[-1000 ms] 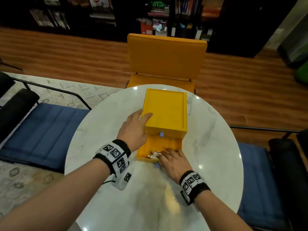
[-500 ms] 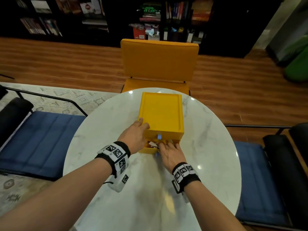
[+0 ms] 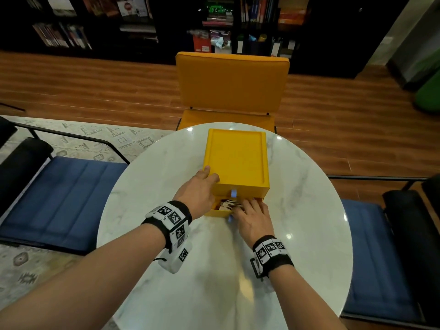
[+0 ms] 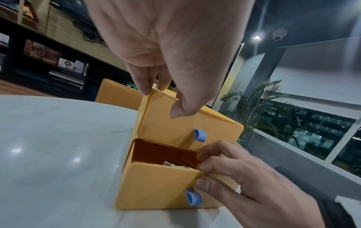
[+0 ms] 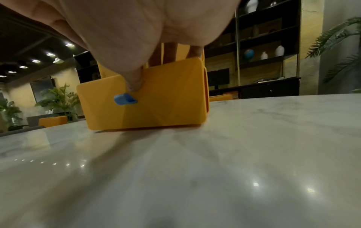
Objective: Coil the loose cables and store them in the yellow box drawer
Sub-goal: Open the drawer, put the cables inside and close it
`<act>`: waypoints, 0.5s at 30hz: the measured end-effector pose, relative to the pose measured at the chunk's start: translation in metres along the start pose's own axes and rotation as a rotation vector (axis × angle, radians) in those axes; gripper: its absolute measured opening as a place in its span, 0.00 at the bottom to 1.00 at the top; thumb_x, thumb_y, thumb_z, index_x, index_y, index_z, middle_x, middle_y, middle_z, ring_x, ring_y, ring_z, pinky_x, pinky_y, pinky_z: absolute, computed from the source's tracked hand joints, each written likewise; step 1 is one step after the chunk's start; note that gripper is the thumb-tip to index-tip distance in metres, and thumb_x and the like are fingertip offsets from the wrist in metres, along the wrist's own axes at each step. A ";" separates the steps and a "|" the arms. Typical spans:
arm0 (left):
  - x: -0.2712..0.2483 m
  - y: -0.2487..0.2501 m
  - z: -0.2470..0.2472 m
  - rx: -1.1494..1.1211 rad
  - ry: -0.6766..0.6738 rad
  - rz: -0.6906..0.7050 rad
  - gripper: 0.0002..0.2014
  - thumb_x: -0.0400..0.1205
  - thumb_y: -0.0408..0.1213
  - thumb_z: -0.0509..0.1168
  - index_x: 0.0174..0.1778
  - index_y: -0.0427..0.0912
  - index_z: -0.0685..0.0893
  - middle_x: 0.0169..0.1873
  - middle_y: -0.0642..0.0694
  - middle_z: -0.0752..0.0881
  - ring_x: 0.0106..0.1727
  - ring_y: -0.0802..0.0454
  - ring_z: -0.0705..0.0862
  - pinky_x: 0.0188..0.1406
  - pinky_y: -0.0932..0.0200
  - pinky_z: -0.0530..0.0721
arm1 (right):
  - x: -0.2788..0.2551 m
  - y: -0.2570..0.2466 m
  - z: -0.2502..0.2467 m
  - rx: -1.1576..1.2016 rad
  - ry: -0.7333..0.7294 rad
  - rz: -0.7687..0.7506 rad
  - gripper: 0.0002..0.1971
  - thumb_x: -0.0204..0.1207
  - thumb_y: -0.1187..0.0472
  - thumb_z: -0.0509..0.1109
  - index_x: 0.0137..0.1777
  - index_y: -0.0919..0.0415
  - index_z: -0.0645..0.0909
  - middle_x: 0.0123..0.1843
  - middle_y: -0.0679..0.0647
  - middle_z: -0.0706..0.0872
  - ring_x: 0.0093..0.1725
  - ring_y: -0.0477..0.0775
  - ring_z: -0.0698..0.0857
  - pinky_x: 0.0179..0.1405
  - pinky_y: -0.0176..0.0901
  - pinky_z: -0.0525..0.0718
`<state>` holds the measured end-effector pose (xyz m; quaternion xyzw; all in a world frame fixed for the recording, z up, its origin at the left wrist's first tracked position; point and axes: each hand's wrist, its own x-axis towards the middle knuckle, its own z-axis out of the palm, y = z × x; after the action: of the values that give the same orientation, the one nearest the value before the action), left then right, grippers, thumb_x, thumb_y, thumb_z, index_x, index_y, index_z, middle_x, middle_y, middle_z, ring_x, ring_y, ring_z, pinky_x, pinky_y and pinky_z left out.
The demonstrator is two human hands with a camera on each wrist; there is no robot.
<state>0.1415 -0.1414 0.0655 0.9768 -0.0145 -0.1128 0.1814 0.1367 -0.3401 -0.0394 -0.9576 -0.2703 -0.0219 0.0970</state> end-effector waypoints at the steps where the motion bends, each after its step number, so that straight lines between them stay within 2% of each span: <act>1: 0.000 0.000 0.000 -0.002 -0.002 0.000 0.23 0.83 0.32 0.63 0.75 0.46 0.75 0.89 0.38 0.60 0.87 0.42 0.63 0.72 0.44 0.78 | 0.001 -0.001 0.000 -0.013 0.034 0.022 0.11 0.78 0.54 0.62 0.48 0.52 0.87 0.56 0.53 0.85 0.60 0.63 0.80 0.59 0.61 0.76; 3: 0.000 -0.001 0.000 -0.009 -0.008 -0.004 0.22 0.83 0.32 0.63 0.74 0.47 0.75 0.89 0.38 0.60 0.87 0.41 0.64 0.72 0.44 0.79 | 0.003 -0.004 -0.001 -0.029 0.084 0.054 0.05 0.76 0.53 0.72 0.47 0.51 0.87 0.54 0.54 0.82 0.57 0.63 0.77 0.58 0.61 0.74; 6: 0.001 -0.001 0.001 -0.013 -0.012 0.000 0.22 0.83 0.33 0.64 0.74 0.46 0.76 0.89 0.37 0.60 0.87 0.40 0.64 0.71 0.43 0.79 | 0.009 -0.005 -0.005 -0.031 0.163 0.139 0.08 0.68 0.54 0.80 0.47 0.49 0.86 0.49 0.55 0.81 0.51 0.63 0.77 0.55 0.61 0.73; 8: 0.002 -0.002 0.001 -0.011 -0.014 0.009 0.21 0.83 0.33 0.64 0.73 0.46 0.76 0.88 0.37 0.60 0.87 0.40 0.64 0.71 0.43 0.80 | 0.017 -0.008 -0.010 0.031 0.261 0.265 0.17 0.60 0.57 0.85 0.46 0.53 0.84 0.46 0.58 0.82 0.47 0.64 0.79 0.52 0.60 0.74; 11: 0.003 -0.003 0.001 0.003 -0.031 0.019 0.21 0.83 0.33 0.63 0.73 0.45 0.76 0.88 0.36 0.60 0.87 0.40 0.63 0.71 0.43 0.79 | 0.025 -0.012 -0.018 0.193 0.344 0.543 0.29 0.47 0.52 0.91 0.44 0.61 0.81 0.44 0.63 0.84 0.46 0.68 0.83 0.50 0.63 0.79; 13: 0.003 -0.004 0.002 -0.003 -0.047 0.014 0.21 0.83 0.34 0.64 0.74 0.45 0.76 0.89 0.36 0.60 0.87 0.40 0.63 0.71 0.43 0.79 | 0.027 -0.012 -0.015 0.344 0.409 0.709 0.40 0.41 0.49 0.93 0.50 0.62 0.77 0.50 0.66 0.83 0.50 0.71 0.82 0.50 0.66 0.80; 15: 0.002 -0.005 0.001 -0.012 -0.056 0.012 0.22 0.83 0.33 0.63 0.74 0.45 0.76 0.89 0.37 0.59 0.88 0.40 0.62 0.72 0.43 0.78 | 0.028 -0.008 -0.008 0.481 0.514 0.816 0.50 0.40 0.49 0.93 0.61 0.59 0.70 0.61 0.68 0.79 0.59 0.71 0.78 0.54 0.67 0.79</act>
<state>0.1435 -0.1376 0.0627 0.9721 -0.0249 -0.1390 0.1873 0.1570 -0.3208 -0.0271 -0.8994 0.1588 -0.1536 0.3771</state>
